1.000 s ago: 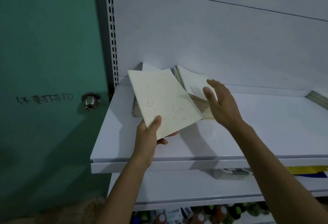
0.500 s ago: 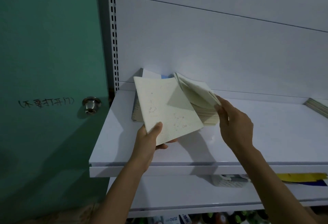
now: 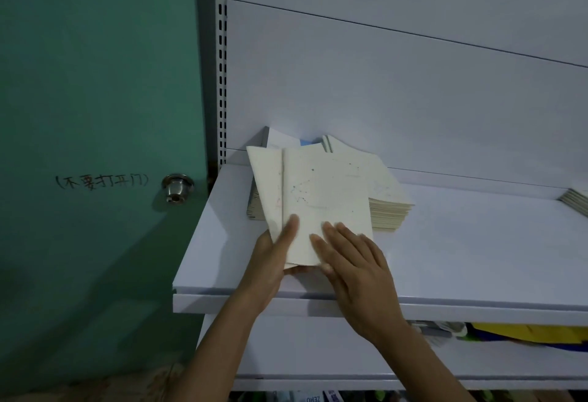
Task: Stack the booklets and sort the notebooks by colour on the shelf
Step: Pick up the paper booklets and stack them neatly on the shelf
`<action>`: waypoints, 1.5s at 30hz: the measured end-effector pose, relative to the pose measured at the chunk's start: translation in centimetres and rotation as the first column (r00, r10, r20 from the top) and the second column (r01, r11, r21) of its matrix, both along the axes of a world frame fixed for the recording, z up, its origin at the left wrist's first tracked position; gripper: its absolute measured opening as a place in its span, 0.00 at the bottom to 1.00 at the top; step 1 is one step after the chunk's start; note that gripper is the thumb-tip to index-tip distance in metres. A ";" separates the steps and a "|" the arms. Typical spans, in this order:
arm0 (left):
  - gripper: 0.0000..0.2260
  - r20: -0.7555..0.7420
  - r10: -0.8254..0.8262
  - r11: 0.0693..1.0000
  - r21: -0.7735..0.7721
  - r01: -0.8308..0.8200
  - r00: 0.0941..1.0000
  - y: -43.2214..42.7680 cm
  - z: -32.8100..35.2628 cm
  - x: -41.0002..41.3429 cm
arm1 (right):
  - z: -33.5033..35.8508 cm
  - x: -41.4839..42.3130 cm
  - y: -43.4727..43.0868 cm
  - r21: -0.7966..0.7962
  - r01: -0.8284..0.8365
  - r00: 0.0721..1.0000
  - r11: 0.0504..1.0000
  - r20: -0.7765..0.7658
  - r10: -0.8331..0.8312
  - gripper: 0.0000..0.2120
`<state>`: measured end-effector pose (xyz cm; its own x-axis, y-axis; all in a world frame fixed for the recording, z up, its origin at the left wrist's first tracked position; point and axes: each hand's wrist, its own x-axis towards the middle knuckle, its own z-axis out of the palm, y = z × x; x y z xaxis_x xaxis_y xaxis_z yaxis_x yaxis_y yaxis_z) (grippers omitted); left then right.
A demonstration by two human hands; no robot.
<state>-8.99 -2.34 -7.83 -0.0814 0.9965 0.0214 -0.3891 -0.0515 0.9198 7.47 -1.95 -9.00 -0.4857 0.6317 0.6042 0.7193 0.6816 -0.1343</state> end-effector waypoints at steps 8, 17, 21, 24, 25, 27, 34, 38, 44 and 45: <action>0.10 -0.325 0.182 0.983 0.060 -0.172 0.928 -0.3 -0.8 1.1 | -2.5 0.4 0.0 -0.114 0.000 1.000 0.994 -0.013 -0.002 0.23; 0.08 -0.297 0.137 0.987 0.117 -0.107 0.945 -1.1 -0.2 1.2 | -1.4 -0.2 -0.9 -0.337 0.051 0.734 0.940 -0.625 -0.264 0.24; 0.10 -0.245 0.079 0.995 0.071 -0.064 0.966 -3.6 -0.4 1.5 | -0.1 1.4 -2.6 -0.549 -0.140 0.375 0.824 -0.800 -0.469 0.24; 0.05 -0.103 0.053 0.998 -0.016 -0.055 0.993 -7.7 -1.8 3.1 | 1.1 4.7 -4.2 -0.669 -0.324 0.406 0.669 -0.737 -0.540 0.32; 0.12 -0.077 0.022 0.999 -0.039 -0.025 0.997 -8.9 -2.7 3.9 | 1.3 6.2 -4.6 -0.701 -0.406 0.406 0.586 -0.713 -0.571 0.34; 0.21 -0.079 -0.092 0.992 -0.095 0.085 0.993 -10.8 -4.2 6.2 | 1.5 9.4 -5.7 -0.702 -0.578 0.429 0.417 -0.695 -0.577 0.30; 0.11 -0.257 -0.531 0.845 -0.234 0.481 0.808 -11.3 -4.0 15.2 | -1.3 20.8 -11.0 -0.691 -0.539 0.319 0.482 -0.697 -0.642 0.21; 0.18 -0.157 -0.510 0.855 -0.198 0.479 0.846 -12.6 -4.1 23.5 | -2.5 28.3 -14.4 -0.712 -0.454 0.285 0.535 -0.685 -0.670 0.16; 0.03 -0.222 -0.301 0.948 -0.179 0.265 0.928 -14.8 -5.7 34.7 | -2.3 37.3 -18.5 -0.717 -0.372 0.260 0.589 -0.690 -0.676 0.14; 0.05 -0.216 -0.289 0.952 -0.167 0.256 0.933 -15.2 -5.6 36.3 | -2.1 38.5 -19.0 -0.719 -0.351 0.254 0.600 -0.690 -0.678 0.15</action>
<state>27.29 -17.59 -13.46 0.1844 0.9744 -0.1288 -0.1426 0.1562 0.9774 46.00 -20.90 -11.05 0.1994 0.9649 -0.1708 -0.1776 -0.1358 -0.9747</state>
